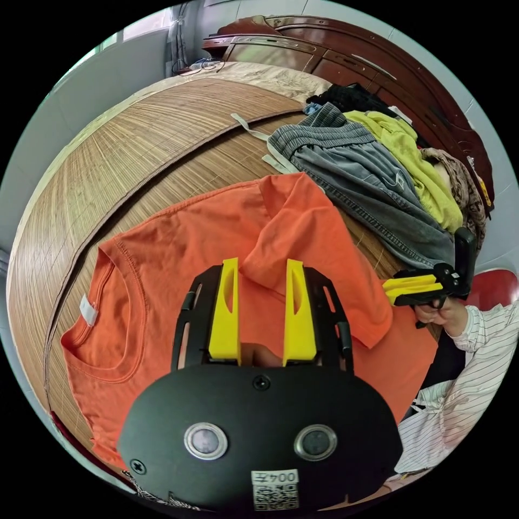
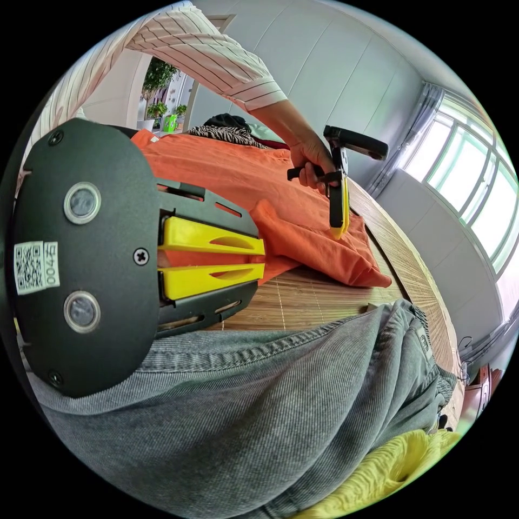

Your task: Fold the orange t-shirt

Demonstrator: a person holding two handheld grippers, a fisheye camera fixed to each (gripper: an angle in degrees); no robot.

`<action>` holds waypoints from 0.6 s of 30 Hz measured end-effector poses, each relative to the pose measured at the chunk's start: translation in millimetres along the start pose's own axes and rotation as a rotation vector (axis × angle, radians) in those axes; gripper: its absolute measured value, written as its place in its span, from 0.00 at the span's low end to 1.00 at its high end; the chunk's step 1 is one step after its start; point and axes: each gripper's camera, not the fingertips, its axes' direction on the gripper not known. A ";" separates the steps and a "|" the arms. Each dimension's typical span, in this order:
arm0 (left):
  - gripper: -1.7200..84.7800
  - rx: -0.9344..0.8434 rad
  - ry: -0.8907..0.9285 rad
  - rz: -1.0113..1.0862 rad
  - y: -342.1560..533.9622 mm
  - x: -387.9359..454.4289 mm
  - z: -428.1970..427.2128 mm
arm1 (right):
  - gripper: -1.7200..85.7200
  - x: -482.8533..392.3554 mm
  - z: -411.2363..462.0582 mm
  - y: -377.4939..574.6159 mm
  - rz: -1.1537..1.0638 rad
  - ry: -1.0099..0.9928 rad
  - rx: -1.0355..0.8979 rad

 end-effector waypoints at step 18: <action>0.03 0.144 0.130 -0.042 -17.2 18.1 -85.7 | 0.07 3.1 -2.2 3.0 0.004 0.004 -0.001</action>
